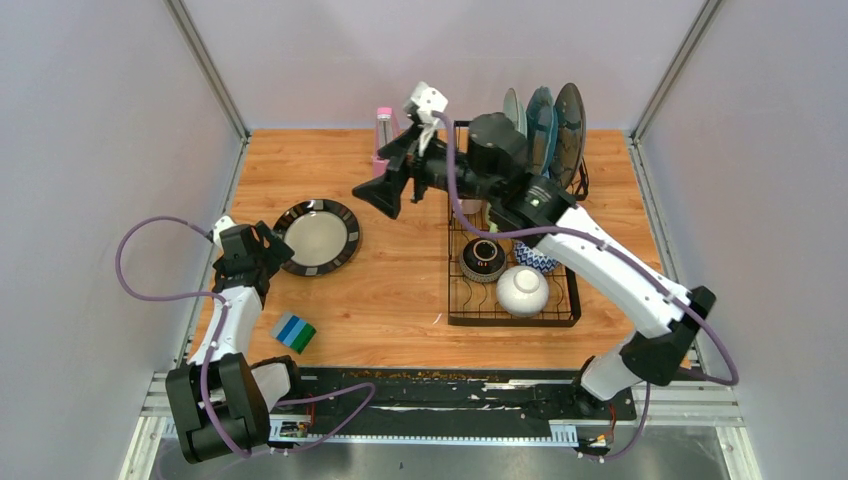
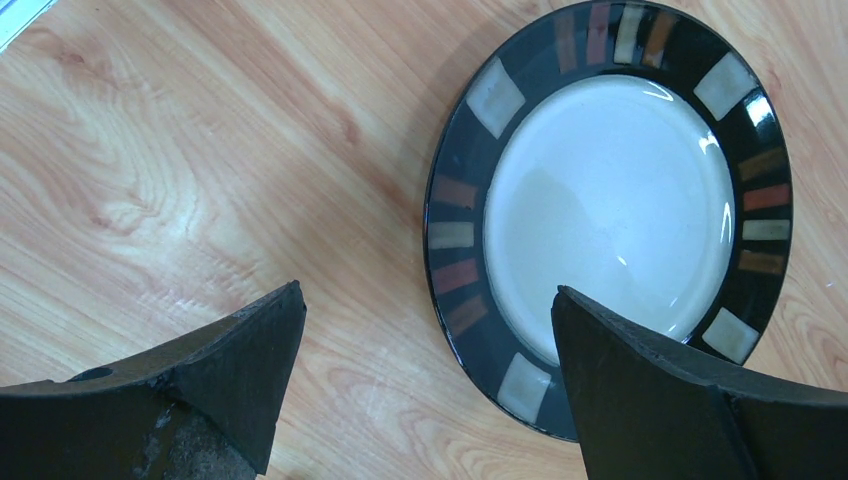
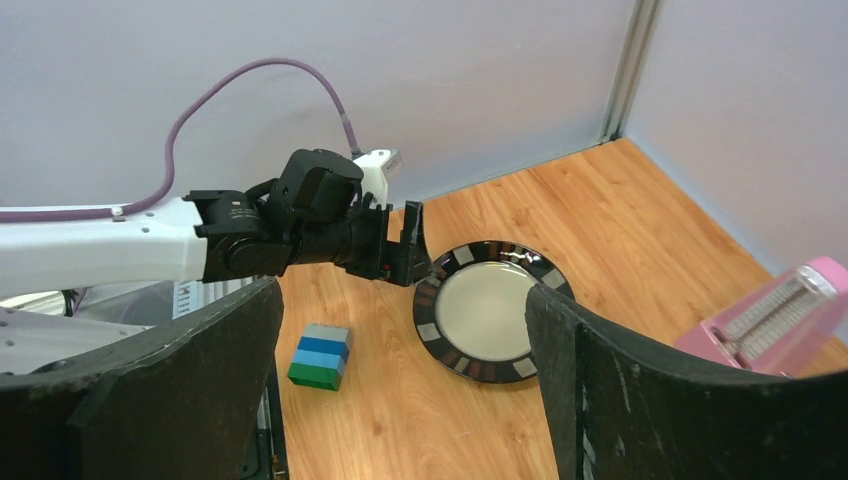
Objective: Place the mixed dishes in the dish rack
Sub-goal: Insert the plate into the dish rack, then pick up the plate at the center of the board.
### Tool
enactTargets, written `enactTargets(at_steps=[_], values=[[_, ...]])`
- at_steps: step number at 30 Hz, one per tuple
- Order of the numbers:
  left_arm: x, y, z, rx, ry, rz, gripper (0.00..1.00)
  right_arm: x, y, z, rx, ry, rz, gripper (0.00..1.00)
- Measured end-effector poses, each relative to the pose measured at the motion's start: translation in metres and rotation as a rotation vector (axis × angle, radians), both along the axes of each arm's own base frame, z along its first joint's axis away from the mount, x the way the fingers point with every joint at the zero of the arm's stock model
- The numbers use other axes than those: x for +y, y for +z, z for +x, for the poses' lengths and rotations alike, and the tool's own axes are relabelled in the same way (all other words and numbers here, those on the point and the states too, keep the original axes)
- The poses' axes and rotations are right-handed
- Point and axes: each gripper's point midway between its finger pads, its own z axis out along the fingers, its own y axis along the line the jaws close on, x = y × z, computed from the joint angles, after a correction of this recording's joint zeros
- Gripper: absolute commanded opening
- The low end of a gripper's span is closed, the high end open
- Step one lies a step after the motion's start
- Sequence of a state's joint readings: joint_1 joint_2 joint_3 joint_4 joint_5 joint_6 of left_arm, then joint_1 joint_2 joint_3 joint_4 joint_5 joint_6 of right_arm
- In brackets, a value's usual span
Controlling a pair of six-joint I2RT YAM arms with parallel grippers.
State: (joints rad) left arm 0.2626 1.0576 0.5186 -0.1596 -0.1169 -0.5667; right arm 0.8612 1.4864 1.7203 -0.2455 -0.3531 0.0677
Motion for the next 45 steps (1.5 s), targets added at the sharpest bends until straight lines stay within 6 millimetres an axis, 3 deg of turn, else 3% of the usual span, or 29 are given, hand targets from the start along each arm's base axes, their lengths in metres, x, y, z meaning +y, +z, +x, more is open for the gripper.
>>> enactTargets(at_steps=[5,13,18,27,41,45], values=[[0.0,-0.001,0.0,-0.005,0.011,-0.01,1.0,0.044,-0.036,0.02,0.048,0.032,-0.081,0.94],[-0.001,-0.003,0.0,-0.003,0.013,-0.019,1.0,0.092,-0.138,0.074,0.213,-0.047,-0.301,0.93],[-0.001,-0.01,0.002,0.012,0.017,-0.029,1.0,0.097,-0.193,0.081,0.306,-0.059,-0.415,0.93],[-0.004,-0.044,0.003,0.072,0.045,-0.208,1.0,0.111,-0.238,0.114,0.353,-0.176,-0.482,0.95],[-0.003,-0.041,0.025,-0.02,0.004,-0.285,0.84,0.121,-0.335,0.137,0.627,-0.272,-0.501,0.92],[-0.005,-0.042,0.032,-0.04,-0.018,-0.298,0.82,0.121,-0.353,0.145,0.693,-0.3,-0.482,0.9]])
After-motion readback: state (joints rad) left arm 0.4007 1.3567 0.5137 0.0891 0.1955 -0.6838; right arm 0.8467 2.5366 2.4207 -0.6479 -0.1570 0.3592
